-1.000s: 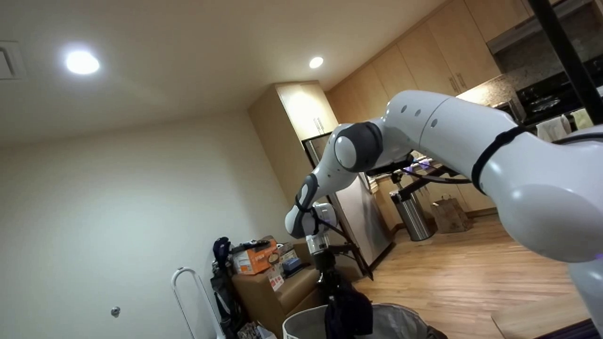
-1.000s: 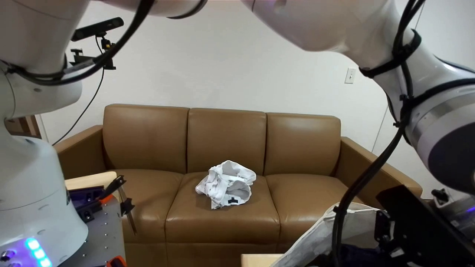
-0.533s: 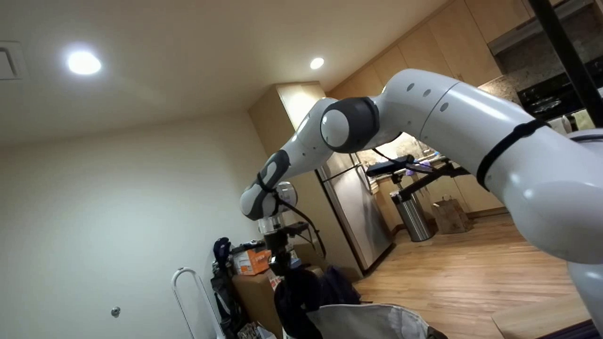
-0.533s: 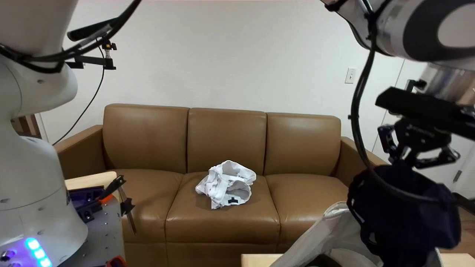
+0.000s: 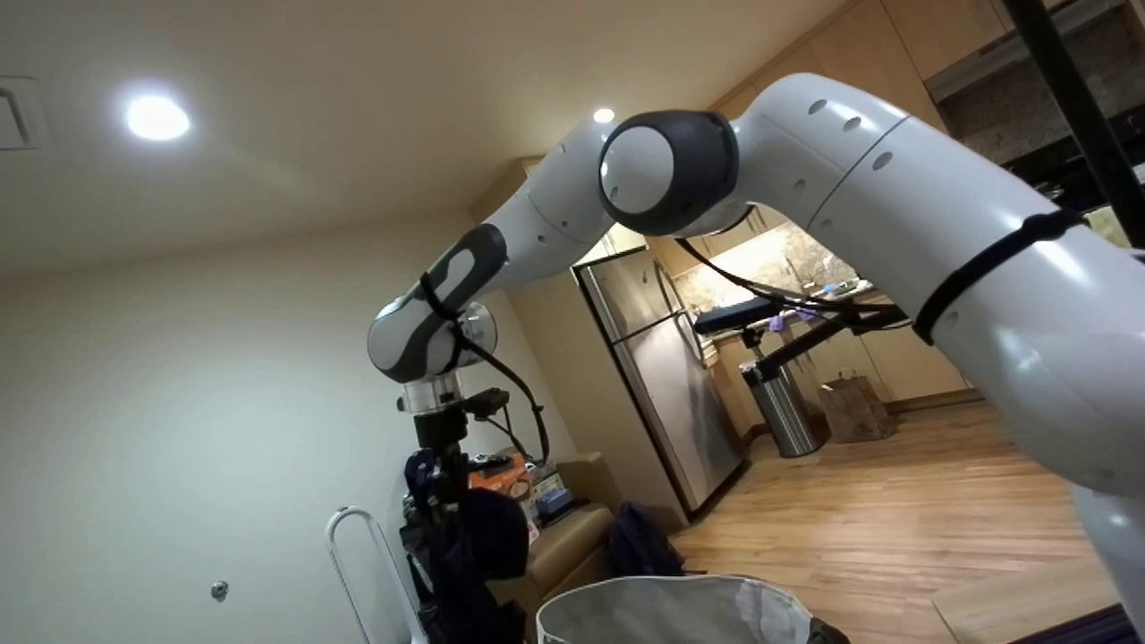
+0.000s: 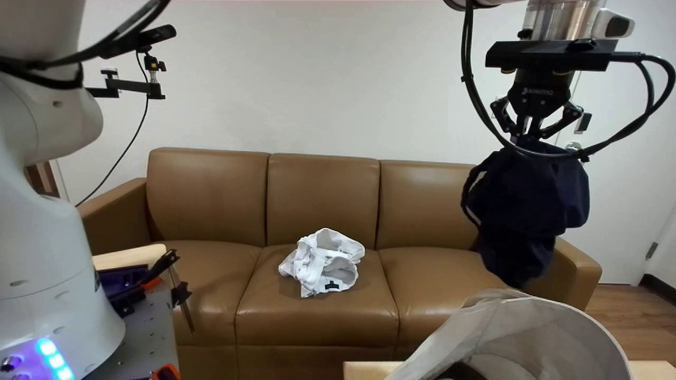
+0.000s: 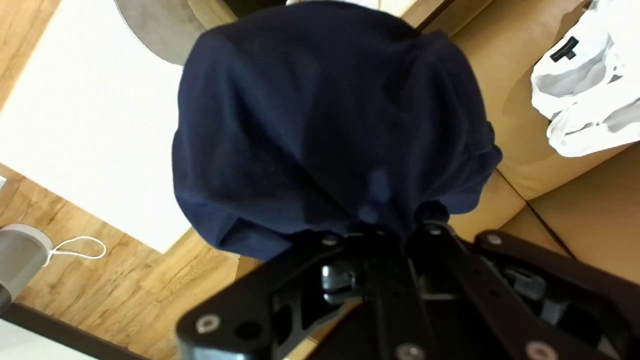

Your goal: Take the black clothing out of the pink laundry bag and place it on top of the white clothing on the sofa

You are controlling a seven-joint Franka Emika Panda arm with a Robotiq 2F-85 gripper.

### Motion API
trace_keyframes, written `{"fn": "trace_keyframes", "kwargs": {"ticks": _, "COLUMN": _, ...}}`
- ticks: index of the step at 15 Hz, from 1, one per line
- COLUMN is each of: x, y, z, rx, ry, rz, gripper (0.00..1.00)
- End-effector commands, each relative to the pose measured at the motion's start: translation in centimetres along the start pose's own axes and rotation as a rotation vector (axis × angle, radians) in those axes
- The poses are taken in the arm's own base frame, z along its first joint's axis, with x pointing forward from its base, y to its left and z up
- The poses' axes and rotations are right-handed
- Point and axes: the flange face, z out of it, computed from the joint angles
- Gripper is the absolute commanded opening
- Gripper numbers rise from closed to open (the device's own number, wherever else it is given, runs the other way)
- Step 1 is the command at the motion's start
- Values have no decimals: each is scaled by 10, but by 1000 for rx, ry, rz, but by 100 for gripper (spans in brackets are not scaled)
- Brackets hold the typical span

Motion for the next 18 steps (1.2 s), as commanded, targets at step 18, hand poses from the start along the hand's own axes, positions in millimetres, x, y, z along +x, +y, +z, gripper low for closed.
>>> {"fn": "trace_keyframes", "kwargs": {"ticks": 18, "x": 110, "y": -257, "z": 140, "rx": 314, "ry": -66, "rz": -609, "gripper": 6}}
